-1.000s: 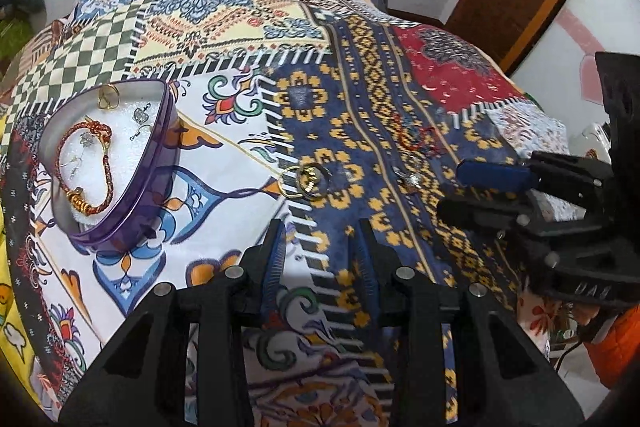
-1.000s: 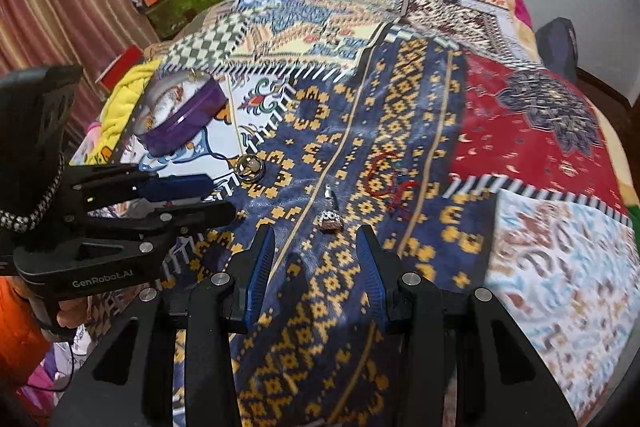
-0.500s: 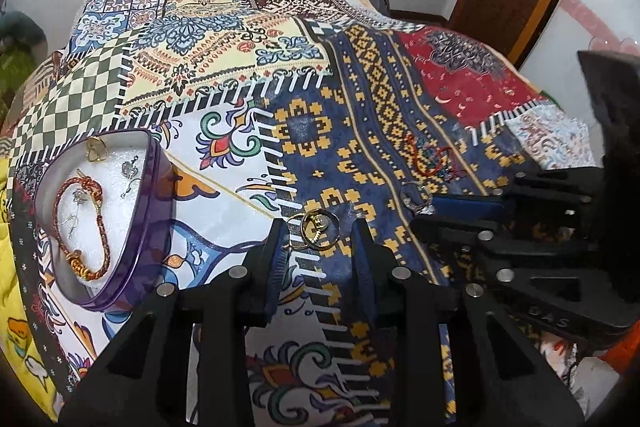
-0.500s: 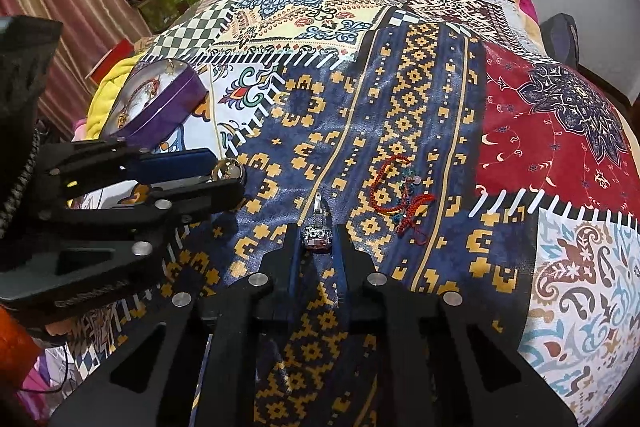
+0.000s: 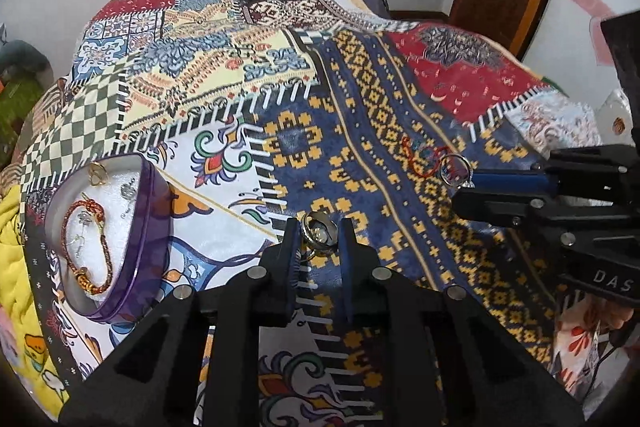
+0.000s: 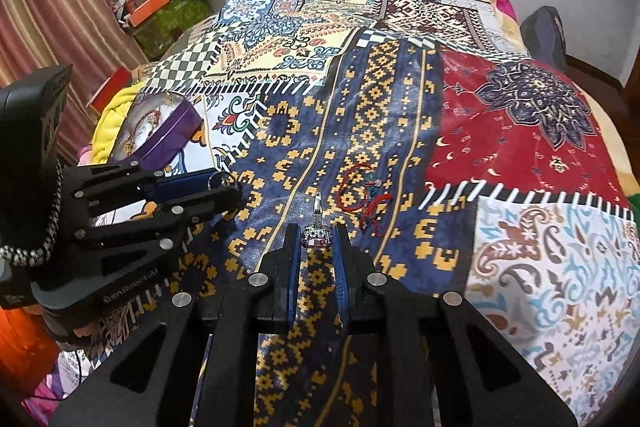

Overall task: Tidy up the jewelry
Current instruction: 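Grasp a silver charm with the right tool while the left tool grasps a gold ring, then carry both pieces over the heart tin and open both tools to drop them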

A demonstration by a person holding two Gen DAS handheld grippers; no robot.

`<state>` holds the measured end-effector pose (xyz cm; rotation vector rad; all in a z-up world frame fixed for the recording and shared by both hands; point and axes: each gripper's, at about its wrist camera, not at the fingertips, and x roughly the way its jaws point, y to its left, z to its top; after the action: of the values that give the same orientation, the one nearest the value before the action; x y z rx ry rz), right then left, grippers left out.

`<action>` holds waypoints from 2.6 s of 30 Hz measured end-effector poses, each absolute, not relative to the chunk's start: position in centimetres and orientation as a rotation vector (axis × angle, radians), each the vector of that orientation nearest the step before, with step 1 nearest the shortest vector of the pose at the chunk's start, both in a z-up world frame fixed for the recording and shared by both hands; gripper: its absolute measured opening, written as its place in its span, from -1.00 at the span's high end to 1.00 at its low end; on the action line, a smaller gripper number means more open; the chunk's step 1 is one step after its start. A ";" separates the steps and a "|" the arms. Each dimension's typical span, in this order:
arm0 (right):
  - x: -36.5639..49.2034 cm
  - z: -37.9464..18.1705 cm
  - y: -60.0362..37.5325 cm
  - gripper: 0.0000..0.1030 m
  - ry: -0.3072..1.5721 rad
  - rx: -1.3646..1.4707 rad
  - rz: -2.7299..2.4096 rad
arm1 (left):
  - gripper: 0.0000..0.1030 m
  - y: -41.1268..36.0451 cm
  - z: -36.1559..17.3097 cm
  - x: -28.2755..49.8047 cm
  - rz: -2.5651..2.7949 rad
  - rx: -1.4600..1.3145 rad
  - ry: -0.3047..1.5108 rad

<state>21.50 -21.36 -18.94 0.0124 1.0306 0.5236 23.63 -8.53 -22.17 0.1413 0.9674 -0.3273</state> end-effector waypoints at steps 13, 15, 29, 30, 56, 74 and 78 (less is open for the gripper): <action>21.0 -16.3 -20.7 0.73 0.971 0.010 0.532 | 0.67 -6.9 -18.3 21.7 -0.307 0.084 0.885; 21.0 -15.7 -20.2 0.73 0.956 0.004 0.538 | 0.67 -6.3 -17.6 21.4 -0.297 0.076 0.868; 21.0 -12.9 -14.3 0.73 0.884 -0.028 0.625 | 0.67 0.7 -14.9 19.6 -0.193 -0.017 0.791; 21.0 -12.8 -13.7 0.73 0.883 -0.028 0.634 | 0.67 1.4 -14.8 19.5 -0.182 -0.024 0.786; 23.5 -16.5 -4.8 0.73 0.950 -0.125 0.787 | 0.67 7.7 -17.3 22.4 -0.152 -0.117 0.793; 24.6 -17.7 -3.7 0.73 0.962 -0.162 0.804 | 0.67 8.0 -18.5 24.6 -0.165 -0.100 0.824; 24.6 -17.6 -3.8 0.73 0.951 -0.167 0.802 | 0.67 7.9 -18.6 24.7 -0.167 -0.094 0.829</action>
<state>24.59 -3.83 -17.64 -0.1666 0.9506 0.8023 24.75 7.94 -18.55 -0.0939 0.8290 -0.1667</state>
